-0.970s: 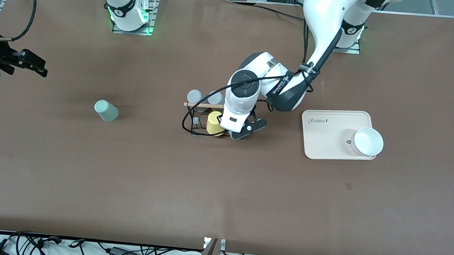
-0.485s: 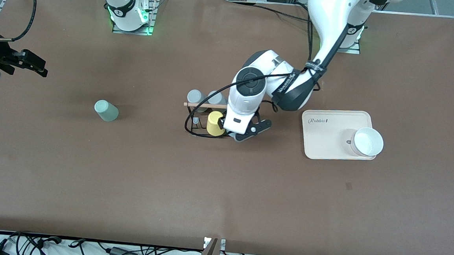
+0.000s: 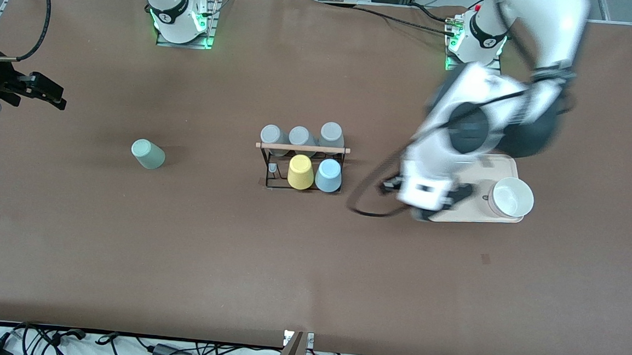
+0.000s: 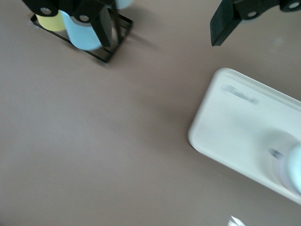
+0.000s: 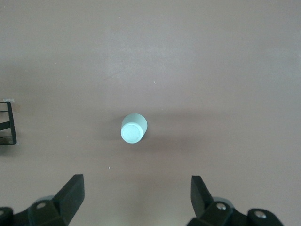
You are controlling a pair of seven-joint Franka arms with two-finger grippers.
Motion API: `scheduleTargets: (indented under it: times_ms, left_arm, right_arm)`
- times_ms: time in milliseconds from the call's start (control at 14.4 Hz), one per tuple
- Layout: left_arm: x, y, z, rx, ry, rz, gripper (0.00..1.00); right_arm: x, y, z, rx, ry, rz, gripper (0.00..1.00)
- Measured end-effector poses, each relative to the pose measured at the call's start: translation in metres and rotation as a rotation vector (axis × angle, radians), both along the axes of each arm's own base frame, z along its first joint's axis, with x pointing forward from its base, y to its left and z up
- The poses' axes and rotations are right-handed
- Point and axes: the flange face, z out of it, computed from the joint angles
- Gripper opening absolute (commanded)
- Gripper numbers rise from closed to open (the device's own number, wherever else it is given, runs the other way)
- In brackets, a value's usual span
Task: Hang scattered cups on rack with three cups
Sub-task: 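Open the left gripper and withdraw it toward the tray, then reach the right gripper to the pale teal cup and grasp it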
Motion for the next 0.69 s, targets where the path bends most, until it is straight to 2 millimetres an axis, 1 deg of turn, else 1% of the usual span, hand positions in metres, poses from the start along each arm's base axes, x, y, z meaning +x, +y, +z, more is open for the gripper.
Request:
scheduleTargets:
  times_ms: [69, 139, 346, 416, 554, 693]
  left_arm:
    - [0.003, 0.028, 0.017, -0.003, -0.001, -0.011, 0.96]
    - [0.004, 0.052, 0.030, -0.006, -0.001, -0.029, 0.96]
    - [0.002, 0.110, 0.056, -0.021, -0.010, -0.116, 1.00]
    - [0.000, 0.134, 0.063, -0.030, -0.015, -0.160, 1.00]
    - [-0.015, 0.180, 0.079, -0.042, -0.023, -0.261, 1.00]
    - [-0.037, 0.213, 0.094, -0.042, -0.031, -0.335, 1.00]
  right_arm:
    - [0.001, 0.000, -0.001, 0.000, -0.004, 0.001, 1.00]
    - [0.003, 0.001, -0.001, -0.001, -0.013, 0.003, 1.00]
    - [0.010, 0.005, -0.011, -0.001, -0.015, 0.010, 1.00]
    - [0.013, 0.007, -0.016, -0.001, -0.008, 0.013, 1.00]
    - [0.018, 0.009, -0.026, -0.001, 0.005, 0.017, 1.00]
    - [0.022, 0.009, -0.035, -0.001, 0.017, 0.017, 1.00]
